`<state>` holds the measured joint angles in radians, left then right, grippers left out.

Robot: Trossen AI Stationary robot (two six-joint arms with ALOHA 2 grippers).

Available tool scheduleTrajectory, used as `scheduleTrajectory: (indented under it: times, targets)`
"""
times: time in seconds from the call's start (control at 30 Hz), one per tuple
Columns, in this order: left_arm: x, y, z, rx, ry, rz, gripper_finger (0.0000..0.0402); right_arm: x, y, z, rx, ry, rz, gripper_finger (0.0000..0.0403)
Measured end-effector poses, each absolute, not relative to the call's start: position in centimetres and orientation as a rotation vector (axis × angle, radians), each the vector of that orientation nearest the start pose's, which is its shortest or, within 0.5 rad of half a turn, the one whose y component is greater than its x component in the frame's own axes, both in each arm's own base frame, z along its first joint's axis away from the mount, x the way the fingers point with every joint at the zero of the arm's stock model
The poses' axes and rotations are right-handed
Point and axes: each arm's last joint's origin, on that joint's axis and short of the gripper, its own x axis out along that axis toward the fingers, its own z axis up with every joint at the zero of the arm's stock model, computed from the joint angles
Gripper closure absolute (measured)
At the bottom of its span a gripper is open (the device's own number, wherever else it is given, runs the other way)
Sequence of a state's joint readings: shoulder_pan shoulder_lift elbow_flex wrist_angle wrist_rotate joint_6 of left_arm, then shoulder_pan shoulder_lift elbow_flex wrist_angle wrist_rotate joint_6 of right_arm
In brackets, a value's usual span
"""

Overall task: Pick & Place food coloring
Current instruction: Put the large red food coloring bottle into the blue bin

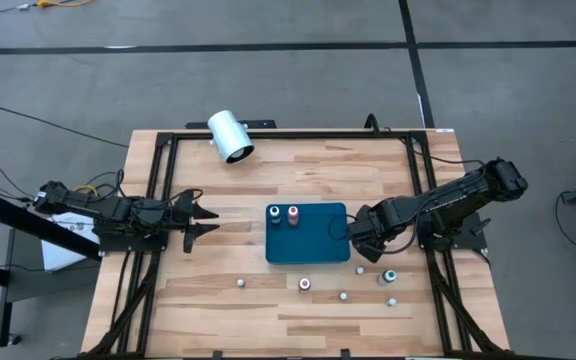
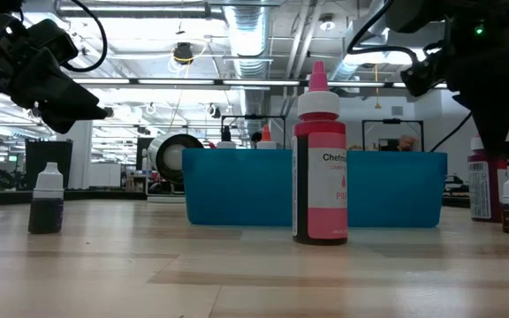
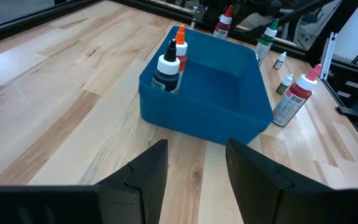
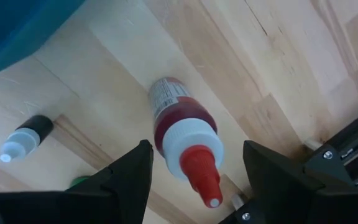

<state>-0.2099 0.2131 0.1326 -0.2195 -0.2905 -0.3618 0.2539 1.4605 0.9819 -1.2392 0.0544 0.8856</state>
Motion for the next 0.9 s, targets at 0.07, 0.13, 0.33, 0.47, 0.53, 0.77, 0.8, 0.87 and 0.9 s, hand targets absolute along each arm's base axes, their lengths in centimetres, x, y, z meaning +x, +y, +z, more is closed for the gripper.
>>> scheduleTrajectory:
  times: [0.07,0.13,0.33,0.47,0.53,0.77,0.8,0.87,0.9]
  targets:
    - [10.17,-1.32,17.12,-0.285,0.273,0.132,0.0248,21.52,5.42,21.08,0.396,1.607,-0.597,0.0174]
    - [10.17,-1.32,17.12,-0.285,0.273,0.132,0.0248,21.52,5.42,21.08,0.396,1.607,-0.597,0.0188]
    - [10.17,-1.31,17.12,-0.284,0.272,0.134,0.0248,21.54,5.43,21.08,0.396,1.605,-0.594,0.0251]
    - [10.17,-1.31,17.12,-0.284,0.272,0.134,0.0248,21.53,5.43,21.13,0.399,1.604,-0.591,0.0292]
    - [10.17,-1.31,17.12,-0.284,0.272,0.133,0.0248,21.54,5.43,21.15,0.399,1.604,-0.591,0.0302]
    - [10.17,-1.31,17.11,-0.283,0.273,0.134,0.0248,21.56,5.44,21.21,0.406,1.604,-0.596,0.0288]
    - [10.17,-1.31,17.12,-0.283,0.273,0.134,0.0248,21.6,5.44,21.32,0.405,1.605,-0.597,0.0287]
    - [10.16,-1.31,17.07,-0.282,0.277,0.135,0.0248,21.79,5.49,21.65,0.411,1.594,-0.591,0.0291]
    - [10.14,-1.3,17.03,-0.281,0.282,0.136,0.0248,21.9,5.52,21.85,0.414,1.588,-0.588,0.0295]
